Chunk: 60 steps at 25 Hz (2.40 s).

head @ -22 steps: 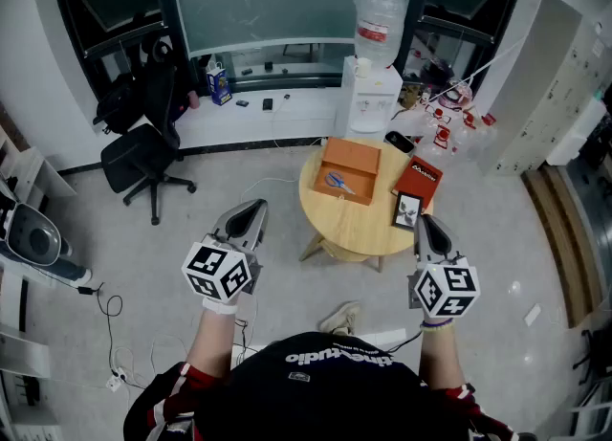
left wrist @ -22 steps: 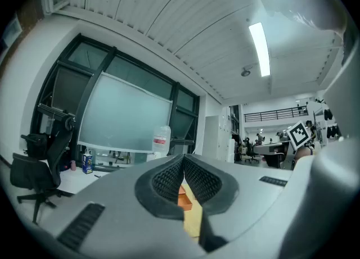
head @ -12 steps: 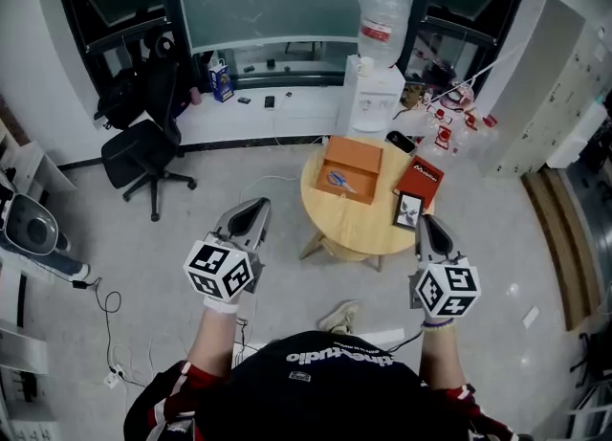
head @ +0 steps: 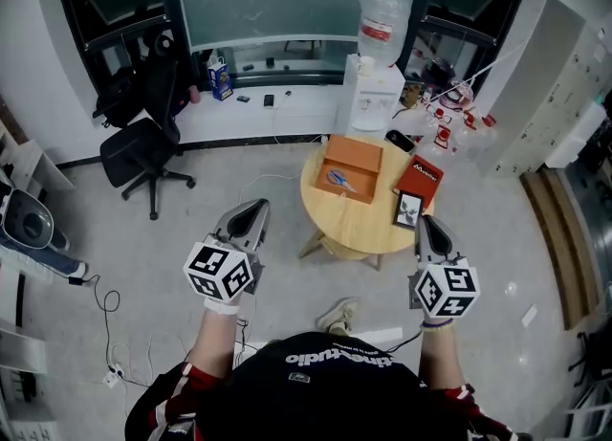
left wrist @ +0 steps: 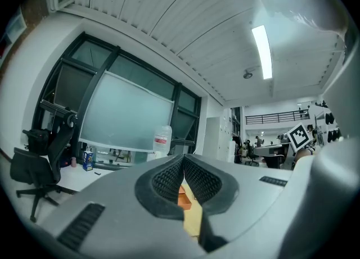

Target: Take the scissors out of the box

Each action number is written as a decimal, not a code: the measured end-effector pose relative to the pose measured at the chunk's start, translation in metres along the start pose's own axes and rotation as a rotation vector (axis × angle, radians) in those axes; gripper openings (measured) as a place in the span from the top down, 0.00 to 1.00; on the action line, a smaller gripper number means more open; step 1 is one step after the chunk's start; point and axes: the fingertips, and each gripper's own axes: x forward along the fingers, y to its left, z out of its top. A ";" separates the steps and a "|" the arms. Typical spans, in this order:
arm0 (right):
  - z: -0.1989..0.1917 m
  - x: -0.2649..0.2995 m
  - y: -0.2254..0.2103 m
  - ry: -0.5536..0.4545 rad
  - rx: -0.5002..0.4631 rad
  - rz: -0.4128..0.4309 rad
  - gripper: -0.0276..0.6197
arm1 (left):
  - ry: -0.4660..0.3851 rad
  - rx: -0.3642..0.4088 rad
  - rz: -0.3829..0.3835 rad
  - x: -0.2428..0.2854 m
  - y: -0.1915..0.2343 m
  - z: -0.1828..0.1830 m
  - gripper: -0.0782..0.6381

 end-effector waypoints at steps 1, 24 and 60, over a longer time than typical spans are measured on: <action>0.000 0.000 0.000 -0.001 -0.001 0.000 0.90 | -0.001 0.000 0.000 0.000 0.000 -0.001 0.87; -0.005 0.001 0.005 0.012 0.013 -0.006 0.90 | 0.013 -0.021 -0.005 -0.003 0.003 -0.010 0.87; 0.011 0.136 -0.032 0.054 0.016 0.167 0.90 | 0.030 -0.002 0.088 0.095 0.048 0.002 0.87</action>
